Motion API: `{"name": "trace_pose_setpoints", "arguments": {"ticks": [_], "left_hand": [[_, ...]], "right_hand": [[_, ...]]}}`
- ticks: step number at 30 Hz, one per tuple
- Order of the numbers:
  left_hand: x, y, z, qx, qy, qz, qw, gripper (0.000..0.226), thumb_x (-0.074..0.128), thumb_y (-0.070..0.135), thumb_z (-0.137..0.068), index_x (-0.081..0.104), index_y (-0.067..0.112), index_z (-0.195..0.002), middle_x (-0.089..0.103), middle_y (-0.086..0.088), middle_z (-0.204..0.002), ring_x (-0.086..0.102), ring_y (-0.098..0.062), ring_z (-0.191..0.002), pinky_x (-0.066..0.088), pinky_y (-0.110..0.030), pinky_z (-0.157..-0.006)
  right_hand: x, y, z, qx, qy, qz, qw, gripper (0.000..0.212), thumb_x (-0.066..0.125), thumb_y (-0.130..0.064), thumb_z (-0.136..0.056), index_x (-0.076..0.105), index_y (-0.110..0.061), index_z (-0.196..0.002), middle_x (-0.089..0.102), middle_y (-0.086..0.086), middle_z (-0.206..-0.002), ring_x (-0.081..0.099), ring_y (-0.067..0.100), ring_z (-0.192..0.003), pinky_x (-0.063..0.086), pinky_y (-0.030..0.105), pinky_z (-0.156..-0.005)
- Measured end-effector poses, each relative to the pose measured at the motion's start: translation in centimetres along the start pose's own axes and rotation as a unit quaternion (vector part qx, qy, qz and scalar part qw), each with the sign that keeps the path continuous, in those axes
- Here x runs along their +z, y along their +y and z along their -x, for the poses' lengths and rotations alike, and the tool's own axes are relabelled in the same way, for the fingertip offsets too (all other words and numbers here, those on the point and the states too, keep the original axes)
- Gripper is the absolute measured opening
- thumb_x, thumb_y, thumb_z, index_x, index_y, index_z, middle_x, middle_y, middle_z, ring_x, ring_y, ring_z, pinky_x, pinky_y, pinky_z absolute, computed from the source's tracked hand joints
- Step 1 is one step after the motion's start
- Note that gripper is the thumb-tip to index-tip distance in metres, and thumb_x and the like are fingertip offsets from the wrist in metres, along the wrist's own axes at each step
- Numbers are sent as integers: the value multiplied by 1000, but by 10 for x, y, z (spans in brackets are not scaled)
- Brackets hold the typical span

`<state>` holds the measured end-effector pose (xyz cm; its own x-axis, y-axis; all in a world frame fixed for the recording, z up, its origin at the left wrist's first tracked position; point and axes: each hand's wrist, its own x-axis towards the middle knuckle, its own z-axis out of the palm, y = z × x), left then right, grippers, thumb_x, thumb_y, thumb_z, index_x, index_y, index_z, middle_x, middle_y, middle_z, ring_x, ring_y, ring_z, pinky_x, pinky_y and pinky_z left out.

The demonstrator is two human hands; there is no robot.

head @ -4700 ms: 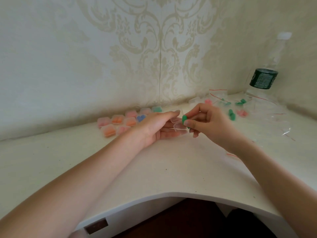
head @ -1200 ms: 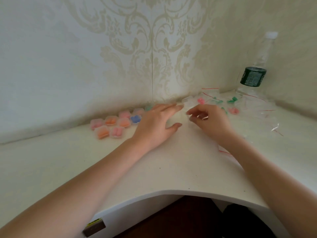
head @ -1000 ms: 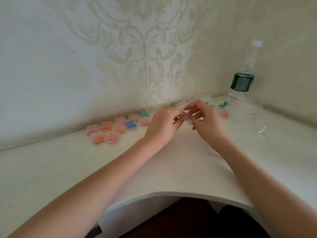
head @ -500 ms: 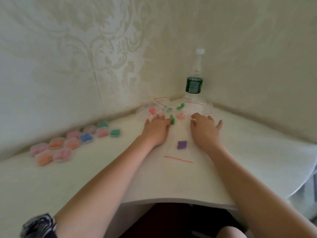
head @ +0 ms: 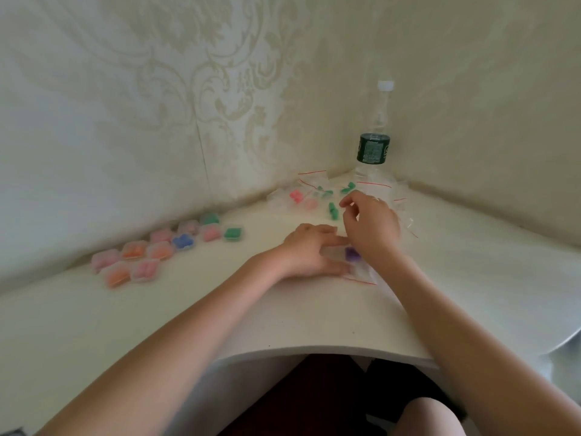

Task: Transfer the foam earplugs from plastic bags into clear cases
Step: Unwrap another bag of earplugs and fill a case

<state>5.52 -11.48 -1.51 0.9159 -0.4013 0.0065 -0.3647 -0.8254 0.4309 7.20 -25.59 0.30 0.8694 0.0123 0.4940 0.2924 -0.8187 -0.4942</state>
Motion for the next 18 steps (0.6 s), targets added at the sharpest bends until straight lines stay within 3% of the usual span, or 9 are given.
{"name": "trace_pose_setpoints", "arguments": {"ticks": [2, 4, 7, 8, 10, 12, 15, 18], "left_hand": [[0, 5, 2, -2, 19, 73, 997, 41, 59, 67, -58, 62, 53, -96, 60, 14, -122, 50, -17, -118, 39, -37, -103], [-2, 6, 8, -19, 80, 125, 989, 20, 71, 44, -71, 66, 35, -88, 67, 8, -103, 59, -16, -103, 46, -31, -91], [-11, -4, 27, -70, 220, 235, 944, 18, 77, 32, -76, 64, 19, -74, 69, 3, -79, 62, -9, -75, 44, -24, -68], [-16, -8, 33, -95, 250, 311, 912, 22, 78, 30, -75, 61, 17, -72, 70, 1, -76, 63, -9, -70, 44, -23, -64], [-29, -17, 43, -157, 242, 508, 812, 23, 77, 17, -78, 54, 13, -76, 71, -6, -76, 68, -14, -67, 51, -23, -59], [-40, -27, 55, -209, 192, 632, 721, 13, 67, 4, -84, 55, 8, -82, 71, -7, -73, 68, -14, -61, 57, -23, -55], [-50, -38, 70, -234, 169, 676, 678, 6, 61, -5, -85, 60, 1, -83, 69, -7, -63, 66, -11, -51, 57, -20, -54], [-52, -47, 76, -230, 239, 718, 612, 4, 59, -2, -88, 56, -1, -87, 67, -17, -78, 68, -17, -53, 58, -26, -54]], "right_hand": [[0, 1, 3, 11, 0, -27, 1000, 26, 43, -12, -90, 63, -20, -104, 65, 3, -94, 56, 27, -91, 41, 35, -76], [1, 0, 8, 12, -6, -76, 997, 25, 44, -10, -89, 64, -21, -99, 64, 1, -88, 56, 23, -82, 44, 34, -73], [2, -11, 16, -57, -32, -183, 981, 22, 53, -8, -87, 65, -26, -92, 61, -8, -84, 52, 4, -74, 43, 24, -69], [2, -17, 19, -97, -49, -204, 973, 20, 58, -12, -87, 65, -29, -94, 60, -12, -87, 51, 1, -77, 40, 17, -68], [5, -27, 23, -180, -89, -200, 959, 17, 67, -27, -85, 66, -32, -101, 57, -14, -101, 50, -2, -86, 37, 10, -71], [14, -35, 22, -260, -97, -146, 950, 25, 72, -29, -83, 70, -28, -107, 56, -6, -109, 50, 5, -94, 40, 16, -77], [30, -50, 17, -359, -21, -59, 931, 17, 70, -15, -80, 76, -19, -96, 62, 7, -99, 56, 28, -86, 47, 33, -68], [41, -70, 13, -371, 26, -54, 927, 10, 66, -12, -78, 76, -10, -81, 66, 9, -89, 60, 33, -82, 50, 38, -67]]}}
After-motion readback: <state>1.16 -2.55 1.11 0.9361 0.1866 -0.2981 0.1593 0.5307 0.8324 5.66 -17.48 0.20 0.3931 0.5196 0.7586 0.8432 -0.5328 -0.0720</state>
